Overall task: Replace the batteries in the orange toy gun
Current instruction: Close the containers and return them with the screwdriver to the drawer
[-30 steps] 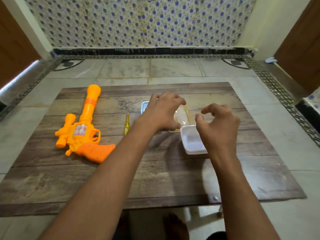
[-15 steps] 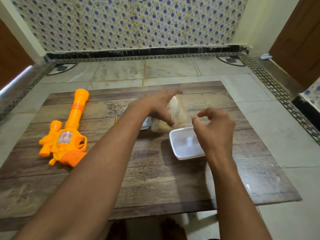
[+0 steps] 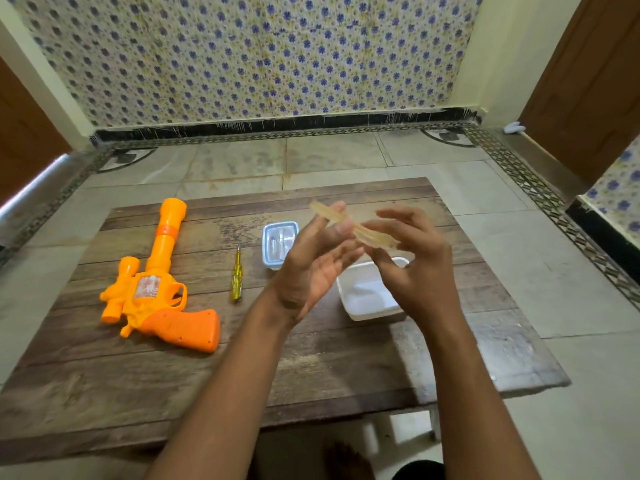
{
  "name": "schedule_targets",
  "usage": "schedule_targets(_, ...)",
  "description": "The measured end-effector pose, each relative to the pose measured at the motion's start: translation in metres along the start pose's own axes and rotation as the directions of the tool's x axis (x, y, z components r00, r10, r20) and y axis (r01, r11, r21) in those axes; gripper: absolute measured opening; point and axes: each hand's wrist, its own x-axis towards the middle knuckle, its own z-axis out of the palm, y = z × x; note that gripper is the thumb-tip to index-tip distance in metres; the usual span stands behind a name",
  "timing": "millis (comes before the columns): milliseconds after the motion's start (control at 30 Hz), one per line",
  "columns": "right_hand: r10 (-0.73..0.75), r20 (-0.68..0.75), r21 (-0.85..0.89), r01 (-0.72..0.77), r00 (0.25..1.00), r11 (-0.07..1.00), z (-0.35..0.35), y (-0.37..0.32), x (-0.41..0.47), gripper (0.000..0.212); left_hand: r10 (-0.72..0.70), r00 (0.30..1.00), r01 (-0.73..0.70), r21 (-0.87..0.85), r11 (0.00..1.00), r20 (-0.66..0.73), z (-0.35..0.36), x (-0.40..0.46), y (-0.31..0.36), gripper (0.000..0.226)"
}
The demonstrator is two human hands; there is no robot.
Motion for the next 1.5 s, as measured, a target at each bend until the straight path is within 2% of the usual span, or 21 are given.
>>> schedule_targets(33, -0.040, -0.041, -0.012, 0.040, 0.998, 0.999, -0.001, 0.000, -0.001, 0.028, -0.025, 1.000, 0.025, -0.029, 0.999, 0.010, 0.000, -0.003, -0.003, 0.110)
schedule_targets(100, -0.125, -0.127, -0.097, 0.113, 0.984, 0.989, -0.003, 0.001, -0.002, 0.021, -0.022, 1.000, 0.022, -0.010, 1.000, 0.007, 0.002, -0.008, -0.007, 0.095)
schedule_targets(167, -0.207, -0.169, -0.192, 0.174, 0.964, 0.966, -0.007, 0.003, -0.002, 0.019, 0.035, 0.997, -0.029, 0.087, 0.996, -0.069, 0.002, -0.010, -0.010, 0.082)
schedule_targets(233, -0.253, -0.151, -0.280, 0.204, 0.956, 0.938, -0.013, 0.008, -0.002, 0.015, 0.153, 0.977, -0.113, 0.245, 0.963, -0.148, 0.000, -0.012, -0.011, 0.081)
schedule_targets(300, -0.263, -0.109, -0.331, 0.214, 0.959, 0.919, -0.018, 0.013, -0.001, 0.012, 0.275, 0.950, -0.187, 0.436, 0.880, -0.147, -0.001, -0.015, -0.014, 0.078)
schedule_targets(467, -0.253, 0.024, -0.364, 0.244, 0.967, 0.899, -0.013, 0.019, -0.003, 0.015, 0.313, 0.943, -0.127, 0.739, 0.662, -0.118, 0.002, -0.017, -0.025, 0.096)
schedule_targets(500, -0.248, 0.044, -0.363, 0.247, 0.968, 0.899, -0.013, 0.021, -0.003, 0.016, 0.330, 0.934, -0.121, 0.752, 0.648, -0.133, 0.002, -0.016, -0.026, 0.094)
schedule_targets(600, -0.204, 0.101, -0.338, 0.227, 0.974, 0.914, -0.014, 0.024, -0.002, 0.017, 0.303, 0.937, -0.095, 0.709, 0.699, -0.173, -0.005, -0.014, -0.028, 0.086)
schedule_targets(733, -0.056, 0.192, -0.269, 0.107, 0.980, 0.957, -0.023, 0.028, -0.005, 0.018, 0.225, 0.966, -0.083, 0.676, 0.732, -0.125, -0.015, -0.013, -0.035, 0.084)
schedule_targets(867, 0.151, 0.308, -0.266, -0.067, 0.939, 0.962, -0.031, 0.034, -0.011, 0.050, 0.249, 0.966, -0.105, 0.791, 0.603, -0.062, -0.020, -0.015, -0.042, 0.084)
schedule_targets(1000, 0.228, 0.343, -0.271, -0.136, 0.911, 0.953, -0.036, 0.033, -0.013, 0.053, 0.224, 0.972, -0.040, 0.887, 0.460, -0.073, -0.022, -0.017, -0.047, 0.085)
schedule_targets(1167, 0.303, 0.393, -0.276, -0.203, 0.868, 0.939, -0.038, 0.029, -0.015, 0.059, 0.180, 0.982, -0.022, 0.916, 0.400, -0.055, -0.022, -0.016, -0.048, 0.088)
schedule_targets(1367, 0.356, 0.401, -0.239, -0.279, 0.844, 0.930, -0.042, 0.030, -0.015, 0.072, 0.162, 0.984, -0.013, 0.890, 0.456, -0.069, -0.026, -0.016, -0.050, 0.096)
schedule_targets(1500, 0.347, 0.500, -0.192, -0.289, 0.794, 0.938, -0.049, 0.033, -0.016, 0.084, 0.168, 0.984, -0.019, 0.889, 0.458, -0.065, -0.030, -0.016, -0.049, 0.099)
